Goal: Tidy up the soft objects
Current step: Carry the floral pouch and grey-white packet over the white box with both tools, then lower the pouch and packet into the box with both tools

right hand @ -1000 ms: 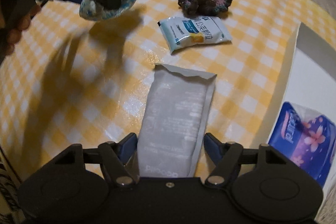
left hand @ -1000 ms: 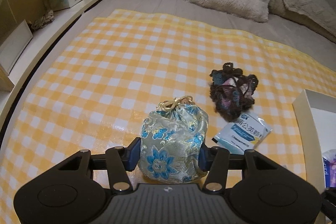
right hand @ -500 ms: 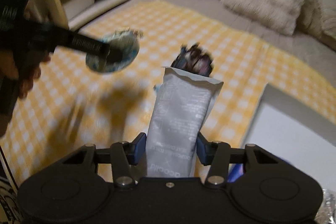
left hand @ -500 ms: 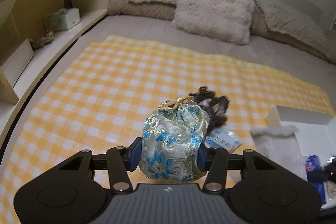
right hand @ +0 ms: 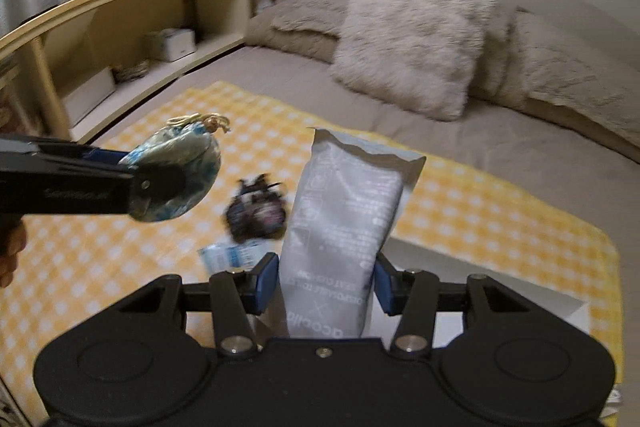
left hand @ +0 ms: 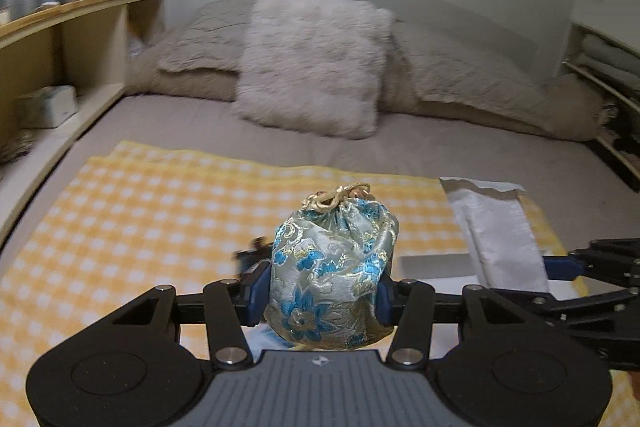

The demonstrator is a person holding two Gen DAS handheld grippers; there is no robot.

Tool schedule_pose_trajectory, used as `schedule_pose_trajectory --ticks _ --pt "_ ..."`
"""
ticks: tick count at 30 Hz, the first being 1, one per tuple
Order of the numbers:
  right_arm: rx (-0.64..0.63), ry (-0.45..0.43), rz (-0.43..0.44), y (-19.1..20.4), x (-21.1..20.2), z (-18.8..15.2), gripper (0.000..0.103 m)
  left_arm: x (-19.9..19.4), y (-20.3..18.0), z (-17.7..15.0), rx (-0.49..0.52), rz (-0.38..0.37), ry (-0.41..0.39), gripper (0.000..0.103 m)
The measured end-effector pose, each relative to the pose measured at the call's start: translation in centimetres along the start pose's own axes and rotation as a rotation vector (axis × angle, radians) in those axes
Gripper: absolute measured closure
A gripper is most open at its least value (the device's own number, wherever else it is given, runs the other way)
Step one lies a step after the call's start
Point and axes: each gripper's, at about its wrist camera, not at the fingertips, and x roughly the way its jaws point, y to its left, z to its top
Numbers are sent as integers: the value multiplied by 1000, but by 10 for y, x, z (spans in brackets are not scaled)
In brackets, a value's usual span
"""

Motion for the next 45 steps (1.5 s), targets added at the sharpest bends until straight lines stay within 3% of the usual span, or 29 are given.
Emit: schedule_pose_trajectory --ticks 12,24,30,36,45 --pt "133 74 -204 -105 3 -43 52 46 -71 -12 32 -153 60 52" --pt "196 148 -298 -174 3 -87 52 97 -147 -32 83 -313 143 52" --pt "148 137 -344 -186 18 -91 51 128 -165 -42 61 -355 160 52" --pt "100 77 -313 -185 34 -87 51 157 -175 -47 31 -368 201 52" --pt "-45 203 -269 -179 68 -102 51 180 -172 -53 3 -378 254 52"
